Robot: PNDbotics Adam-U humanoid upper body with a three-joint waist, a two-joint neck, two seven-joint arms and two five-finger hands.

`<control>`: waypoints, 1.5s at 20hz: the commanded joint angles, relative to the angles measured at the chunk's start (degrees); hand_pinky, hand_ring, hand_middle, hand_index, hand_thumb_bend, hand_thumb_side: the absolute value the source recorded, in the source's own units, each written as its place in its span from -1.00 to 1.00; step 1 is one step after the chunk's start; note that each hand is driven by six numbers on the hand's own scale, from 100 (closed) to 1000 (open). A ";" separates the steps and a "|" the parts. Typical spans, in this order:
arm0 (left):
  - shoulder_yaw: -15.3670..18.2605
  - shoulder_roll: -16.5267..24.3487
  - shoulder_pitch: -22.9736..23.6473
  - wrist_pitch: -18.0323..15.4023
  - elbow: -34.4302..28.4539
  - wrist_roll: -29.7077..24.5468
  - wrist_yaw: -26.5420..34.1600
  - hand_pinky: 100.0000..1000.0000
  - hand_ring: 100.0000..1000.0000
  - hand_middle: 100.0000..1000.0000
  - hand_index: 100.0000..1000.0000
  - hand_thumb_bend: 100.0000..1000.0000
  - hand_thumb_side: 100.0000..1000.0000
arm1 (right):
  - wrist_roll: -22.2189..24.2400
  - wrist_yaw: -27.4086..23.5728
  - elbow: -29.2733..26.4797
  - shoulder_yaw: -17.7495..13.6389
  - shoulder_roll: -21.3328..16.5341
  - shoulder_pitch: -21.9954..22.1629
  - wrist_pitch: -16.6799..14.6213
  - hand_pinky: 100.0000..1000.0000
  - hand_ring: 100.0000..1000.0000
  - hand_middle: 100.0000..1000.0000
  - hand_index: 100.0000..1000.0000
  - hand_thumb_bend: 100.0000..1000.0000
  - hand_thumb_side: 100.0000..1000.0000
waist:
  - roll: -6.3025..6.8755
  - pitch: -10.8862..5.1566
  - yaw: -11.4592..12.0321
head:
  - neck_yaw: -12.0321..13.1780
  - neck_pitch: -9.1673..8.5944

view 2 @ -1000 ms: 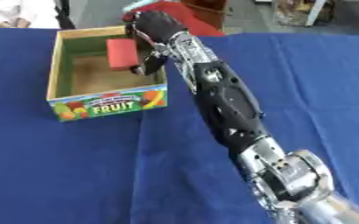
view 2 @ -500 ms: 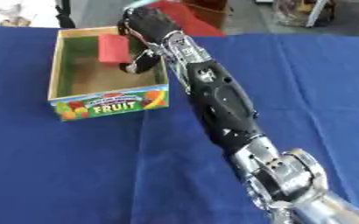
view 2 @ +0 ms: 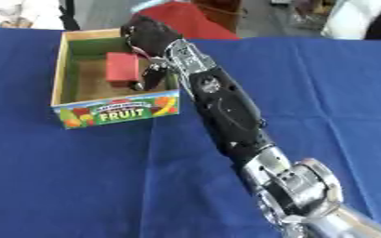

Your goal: Pick up objects on the table and place them in the box.

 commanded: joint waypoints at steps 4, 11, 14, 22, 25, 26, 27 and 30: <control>0.23 0.24 -0.28 -0.02 -0.97 -0.24 0.18 0.00 0.60 0.66 0.65 -1.00 0.72 | 2.75 -6.36 -2.73 0.22 -0.33 -1.56 2.87 1.00 0.94 0.79 1.00 -0.50 -1.00 | 0.42 -0.97 0.06 | -0.07 -0.44; 0.29 0.32 0.03 0.09 -0.97 -0.35 0.15 0.00 0.61 0.66 0.65 -1.00 0.72 | -0.01 -6.41 -5.44 0.52 -0.72 -1.99 4.44 1.00 0.97 0.80 1.00 0.42 1.00 | 0.49 -1.05 -0.06 | -0.02 -0.46; 0.30 0.31 0.10 0.09 -0.97 -0.41 0.14 0.00 0.61 0.66 0.65 -1.00 0.72 | -2.83 -4.59 -5.46 0.55 -0.74 -1.92 5.84 1.00 0.99 0.81 1.00 0.36 1.00 | 0.51 -1.07 -0.09 | -0.01 -0.45; 0.35 0.36 0.16 0.11 -0.97 -0.48 0.12 0.00 0.61 0.66 0.65 -1.00 0.72 | 0.09 -7.35 -4.91 0.29 -1.64 -1.39 5.24 0.99 0.90 0.74 1.00 -0.57 -1.00 | 0.53 -1.07 -0.17 | 0.16 -0.22; 0.35 0.41 0.20 0.13 -0.97 -0.55 0.12 0.00 0.61 0.66 0.65 -1.00 0.72 | 0.40 -10.90 -5.75 1.04 -3.39 -0.95 5.30 0.93 0.88 0.73 1.00 -0.42 -1.00 | 0.49 -1.13 -0.20 | 0.25 -0.19; 0.37 0.41 0.22 0.13 -0.97 -0.56 0.12 0.00 0.61 0.66 0.65 -1.00 0.72 | 0.47 -11.84 -6.01 1.20 -3.69 -0.89 5.36 0.86 0.85 0.71 1.00 -0.31 -1.00 | 0.49 -1.15 -0.22 | 0.27 -0.22; 0.39 0.42 0.26 0.14 -0.97 -0.57 0.10 0.00 0.61 0.66 0.65 -1.00 0.72 | 0.36 -12.74 -6.40 1.26 -3.93 -0.86 5.46 0.80 0.83 0.69 1.00 -0.32 -1.00 | 0.50 -1.19 -0.26 | 0.32 -0.23; 0.50 0.50 0.33 0.12 -0.97 -0.45 0.06 0.00 0.61 0.66 0.65 -1.00 0.72 | -0.60 -15.65 -8.52 1.24 -4.65 -0.78 5.97 0.64 0.77 0.67 1.00 -0.40 -0.78 | 0.59 -1.41 -0.46 | 0.53 0.05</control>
